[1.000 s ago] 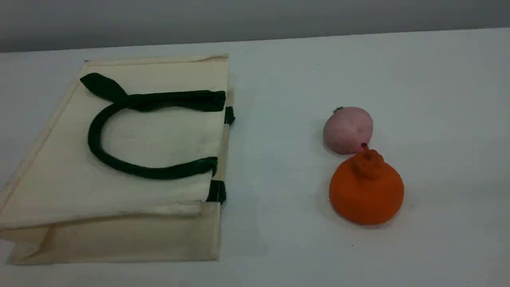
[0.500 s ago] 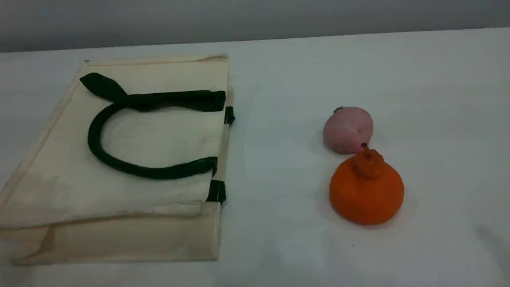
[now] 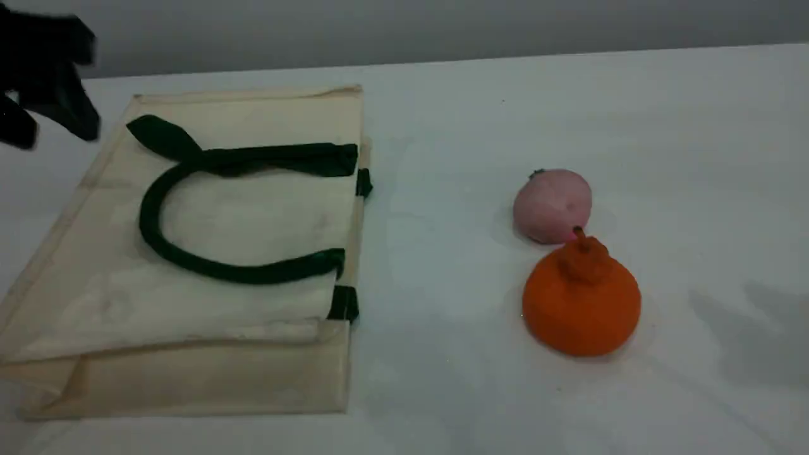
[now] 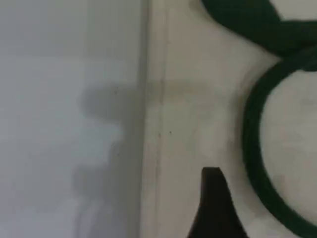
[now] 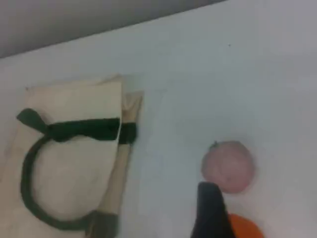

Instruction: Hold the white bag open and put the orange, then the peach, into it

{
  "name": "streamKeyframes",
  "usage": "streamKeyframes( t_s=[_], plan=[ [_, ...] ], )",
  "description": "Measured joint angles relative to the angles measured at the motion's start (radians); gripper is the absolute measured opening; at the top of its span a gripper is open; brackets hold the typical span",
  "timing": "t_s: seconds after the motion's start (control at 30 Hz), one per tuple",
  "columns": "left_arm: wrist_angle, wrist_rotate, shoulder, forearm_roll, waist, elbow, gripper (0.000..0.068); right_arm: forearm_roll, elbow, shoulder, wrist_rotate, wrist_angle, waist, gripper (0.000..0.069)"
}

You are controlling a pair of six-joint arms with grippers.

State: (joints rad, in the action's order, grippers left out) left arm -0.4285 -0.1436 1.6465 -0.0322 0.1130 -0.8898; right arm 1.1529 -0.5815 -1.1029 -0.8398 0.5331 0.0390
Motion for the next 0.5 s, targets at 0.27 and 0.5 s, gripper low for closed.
streamKeyframes(
  t_s=[0.27, 0.5],
  plan=[
    [0.002, 0.008, 0.211, -0.033, 0.0, -0.092, 0.0426, 0.027, -0.016, -0.047, -0.034, 0.005, 0.0, 0.0425],
    [0.023, 0.069, 0.289, -0.11, 0.0, -0.113, 0.0426, 0.027, -0.016, -0.049, -0.034, -0.006, 0.0, 0.0425]
  ],
)
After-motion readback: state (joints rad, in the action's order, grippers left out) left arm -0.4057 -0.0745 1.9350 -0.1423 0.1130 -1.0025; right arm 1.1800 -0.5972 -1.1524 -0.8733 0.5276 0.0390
